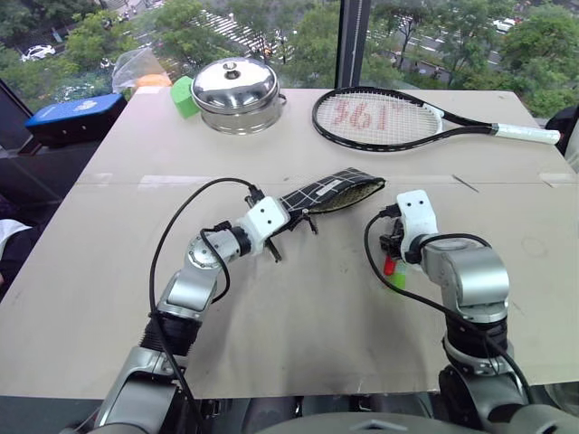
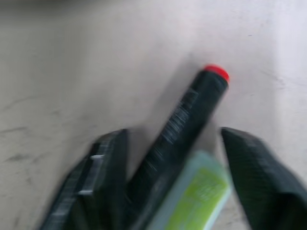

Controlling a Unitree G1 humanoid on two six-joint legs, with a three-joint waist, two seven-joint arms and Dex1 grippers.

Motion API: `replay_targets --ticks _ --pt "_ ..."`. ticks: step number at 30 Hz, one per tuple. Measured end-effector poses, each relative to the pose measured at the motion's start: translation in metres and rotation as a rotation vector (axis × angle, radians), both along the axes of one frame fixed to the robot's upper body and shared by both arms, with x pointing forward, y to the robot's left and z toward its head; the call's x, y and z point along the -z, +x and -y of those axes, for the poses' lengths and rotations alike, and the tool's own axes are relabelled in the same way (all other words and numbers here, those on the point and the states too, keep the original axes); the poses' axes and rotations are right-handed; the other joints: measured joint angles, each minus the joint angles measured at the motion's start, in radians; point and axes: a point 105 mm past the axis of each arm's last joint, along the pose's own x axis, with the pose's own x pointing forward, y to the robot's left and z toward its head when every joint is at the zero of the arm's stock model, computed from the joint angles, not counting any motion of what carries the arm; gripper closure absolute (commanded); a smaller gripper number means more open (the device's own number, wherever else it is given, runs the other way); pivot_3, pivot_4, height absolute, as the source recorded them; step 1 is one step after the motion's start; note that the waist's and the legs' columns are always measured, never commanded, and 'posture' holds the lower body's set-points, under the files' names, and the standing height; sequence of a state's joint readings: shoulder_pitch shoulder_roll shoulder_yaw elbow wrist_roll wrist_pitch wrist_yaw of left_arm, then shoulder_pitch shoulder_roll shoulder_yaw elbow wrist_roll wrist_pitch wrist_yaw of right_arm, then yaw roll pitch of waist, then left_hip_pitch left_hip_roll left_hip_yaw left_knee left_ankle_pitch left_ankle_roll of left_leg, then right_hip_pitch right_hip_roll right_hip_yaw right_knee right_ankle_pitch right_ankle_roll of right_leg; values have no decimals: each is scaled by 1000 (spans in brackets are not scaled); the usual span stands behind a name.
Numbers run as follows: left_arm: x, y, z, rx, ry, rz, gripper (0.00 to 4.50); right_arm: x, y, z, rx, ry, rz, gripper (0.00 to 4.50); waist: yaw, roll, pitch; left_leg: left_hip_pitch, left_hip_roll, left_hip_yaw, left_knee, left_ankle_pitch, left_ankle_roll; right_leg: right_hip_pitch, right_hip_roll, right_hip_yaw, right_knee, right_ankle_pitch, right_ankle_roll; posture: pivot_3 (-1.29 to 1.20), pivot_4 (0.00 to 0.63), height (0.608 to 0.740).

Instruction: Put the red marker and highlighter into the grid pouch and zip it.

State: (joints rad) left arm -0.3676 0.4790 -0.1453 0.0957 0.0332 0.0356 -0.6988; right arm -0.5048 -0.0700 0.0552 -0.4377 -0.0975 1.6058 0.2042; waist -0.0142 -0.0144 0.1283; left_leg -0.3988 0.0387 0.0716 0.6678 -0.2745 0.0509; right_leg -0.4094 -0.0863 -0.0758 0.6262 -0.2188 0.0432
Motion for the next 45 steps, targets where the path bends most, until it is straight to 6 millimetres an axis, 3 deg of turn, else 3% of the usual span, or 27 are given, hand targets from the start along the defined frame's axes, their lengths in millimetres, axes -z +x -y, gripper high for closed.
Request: replay_targets --ticks 3,4,10,13,19,26,32,37,38,40,42,45 --pt "0 0 0 -2 -1 2 4500 -2 4 -4 -37 -20 2 4285 0 0 0 0 0 0 0 0 0 0 0 0 0 0 0 0 150 740" --pt "0 0 0 -2 -1 2 4500 -2 5 -2 -41 -28 2 4334 0 -1 0 0 0 0 0 0 0 0 0 0 0 0 0 0 150 740" --pt "0 0 1 -3 -6 0 4500 -7 6 -2 -127 -61 49 4334 1 1 1 0 0 0 0 0 0 0 0 0 0 0 0 0 150 740" --pt "0 0 2 -3 -21 -9 4500 -30 4 -8 -269 -101 158 4334 0 2 1 0 0 0 0 0 1 0 0 0 -1 0 0 0 150 740" --pt "1 0 3 5 -32 -22 4500 -50 0 -15 -429 -161 206 4334 1 1 1 0 0 0 -1 0 1 0 0 0 -1 0 0 0 150 740" --pt "-5 -8 11 71 -56 -43 4500 -68 12 -18 -643 -508 318 4334 0 1 2 0 1 0 0 -1 1 0 -1 0 -1 0 0 0 150 740" --pt "-9 -16 19 129 -55 -37 4500 -57 37 -46 -900 -831 434 4334 0 1 2 0 0 1 0 0 1 -1 -1 0 -1 0 0 0 150 740" --pt "-11 -21 25 158 -55 -31 4500 -48 48 -87 -1155 -864 568 4334 -1 1 2 0 0 2 0 2 -4 -1 -1 1 -2 0 0 0 150 740" --pt "-12 -22 27 162 -57 -27 4500 -46 48 -92 -1185 -843 575 3282 2 1 2 -1 1 1 0 2 -4 0 0 0 -2 0 0 0 150 740" --pt "-12 -21 26 157 -60 -31 4500 -47 45 -93 -1209 -789 590 2405 9 0 3 -1 1 1 0 2 -4 0 -1 0 -2 0 0 0 150 740" --pt "-12 -20 25 144 -65 -30 4500 -53 40 -79 -1129 -610 558 1493 18 0 3 -2 2 0 1 2 -4 1 -1 -1 -3 0 0 0 150 740" --pt "-12 -17 18 107 -68 -29 4500 -74 25 -45 -977 -308 467 1493 30 0 3 -3 2 1 1 2 -3 0 -3 -1 -3 0 0 0 150 740"
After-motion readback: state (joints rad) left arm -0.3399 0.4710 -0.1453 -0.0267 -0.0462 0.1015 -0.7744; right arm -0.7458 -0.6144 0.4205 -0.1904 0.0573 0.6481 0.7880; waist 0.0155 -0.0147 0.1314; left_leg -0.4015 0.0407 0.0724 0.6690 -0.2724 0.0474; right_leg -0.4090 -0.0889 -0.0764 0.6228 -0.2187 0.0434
